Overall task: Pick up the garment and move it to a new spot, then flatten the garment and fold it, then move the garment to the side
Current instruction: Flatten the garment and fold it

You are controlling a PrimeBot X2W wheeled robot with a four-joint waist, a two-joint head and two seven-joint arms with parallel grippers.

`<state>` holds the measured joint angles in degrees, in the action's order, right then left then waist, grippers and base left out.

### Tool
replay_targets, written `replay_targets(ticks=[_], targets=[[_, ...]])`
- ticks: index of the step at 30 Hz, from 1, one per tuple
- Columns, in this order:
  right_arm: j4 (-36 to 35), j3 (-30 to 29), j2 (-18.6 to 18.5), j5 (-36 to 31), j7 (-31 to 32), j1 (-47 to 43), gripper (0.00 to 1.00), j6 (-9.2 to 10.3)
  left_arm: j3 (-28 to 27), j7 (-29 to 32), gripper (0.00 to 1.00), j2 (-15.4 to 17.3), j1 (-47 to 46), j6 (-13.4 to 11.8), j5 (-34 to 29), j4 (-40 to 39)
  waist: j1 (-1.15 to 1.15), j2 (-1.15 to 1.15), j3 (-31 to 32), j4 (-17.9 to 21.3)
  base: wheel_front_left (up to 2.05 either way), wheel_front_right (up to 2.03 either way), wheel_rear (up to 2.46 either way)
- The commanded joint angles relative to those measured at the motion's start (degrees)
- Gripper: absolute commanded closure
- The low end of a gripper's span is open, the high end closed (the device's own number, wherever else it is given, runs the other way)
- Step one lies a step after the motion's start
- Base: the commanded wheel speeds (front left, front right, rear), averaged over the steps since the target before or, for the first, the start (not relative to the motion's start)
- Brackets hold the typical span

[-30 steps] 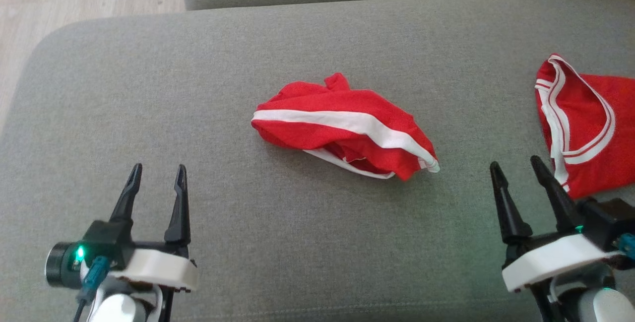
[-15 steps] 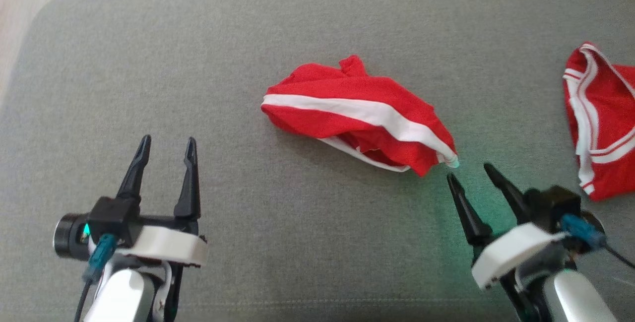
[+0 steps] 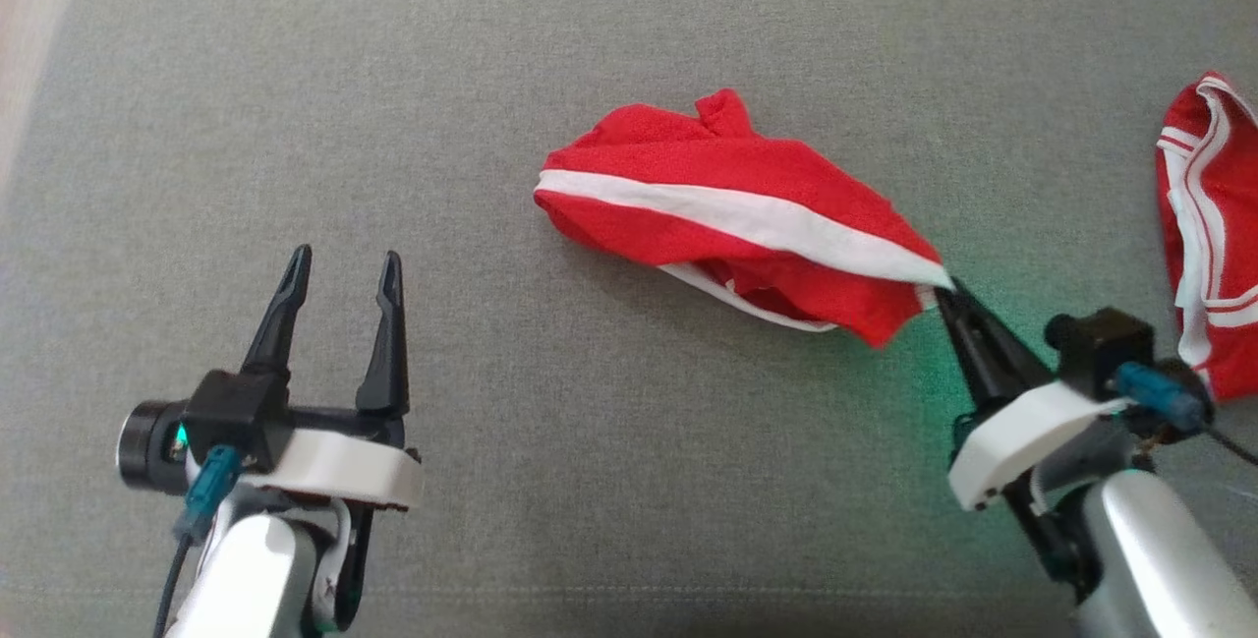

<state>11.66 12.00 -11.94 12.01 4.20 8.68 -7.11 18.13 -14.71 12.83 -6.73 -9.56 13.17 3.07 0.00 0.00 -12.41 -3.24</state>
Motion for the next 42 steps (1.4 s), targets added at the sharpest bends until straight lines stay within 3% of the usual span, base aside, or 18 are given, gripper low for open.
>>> replay_targets(ticks=[1, 13, 24, 26, 27, 34, 42], targets=[[-2.08, 0.04, -1.52, -0.37, -0.91, 1.13, 1.0, -0.37, -2.37, -0.29, 0.0, 0.62, -2.7, 0.12, -0.75, -1.86, 0.0, 0.0, -0.06, 0.14, 0.0, 0.0, 0.0], [-3.08, -7.52, -6.49, -1.6, -3.43, -1.22, 1.0, -0.37, -3.35, -0.29, 0.0, -0.16, -3.34, 0.99, -1.7, -1.75, 0.0, 0.0, -1.0, 1.16, 0.0, 0.0, 0.0], [5.68, -7.36, -5.72, -1.22, -6.3, -1.98, 1.0, -0.37, -3.86, -0.29, 0.0, -1.01, -3.41, 1.68, -2.36, -1.39, 0.0, 0.0, -0.98, 1.62, 0.0, 0.0, 0.0], [6.92, -6.88, -5.27, -0.79, -7.08, -1.35, 0.06, -0.37, -3.96, -0.29, 0.0, -1.1, -3.38, 1.81, -2.47, -1.26, 0.0, 0.0, -0.84, 1.79, 0.0, 0.0, 0.0], [7.45, -6.74, -5.09, -0.54, -7.39, -1.1, 0.0, -0.37, -4.04, -0.29, 0.0, -1.13, -3.32, 1.87, -2.49, -1.2, 0.0, 0.0, -0.74, 1.89, 0.0, 0.0, 0.0], [7.34, -7.61, -3.69, 0.5, -9.47, -2.42, 0.0, -0.37, -4.52, -0.29, 0.0, -1.41, -2.07, 2.19, -2.57, -0.82, 0.0, 0.0, 0.72, 2.36, 0.0, 0.0, 0.0], [-2.28, -8.72, -1.17, 0.34, -11.0, -6.86, 0.0, -0.37, -5.21, -0.29, 0.0, -1.33, -0.03, 1.52, -3.23, -0.9, 0.0, 0.0, 2.42, 3.18, 0.0, 0.0, 0.0]])
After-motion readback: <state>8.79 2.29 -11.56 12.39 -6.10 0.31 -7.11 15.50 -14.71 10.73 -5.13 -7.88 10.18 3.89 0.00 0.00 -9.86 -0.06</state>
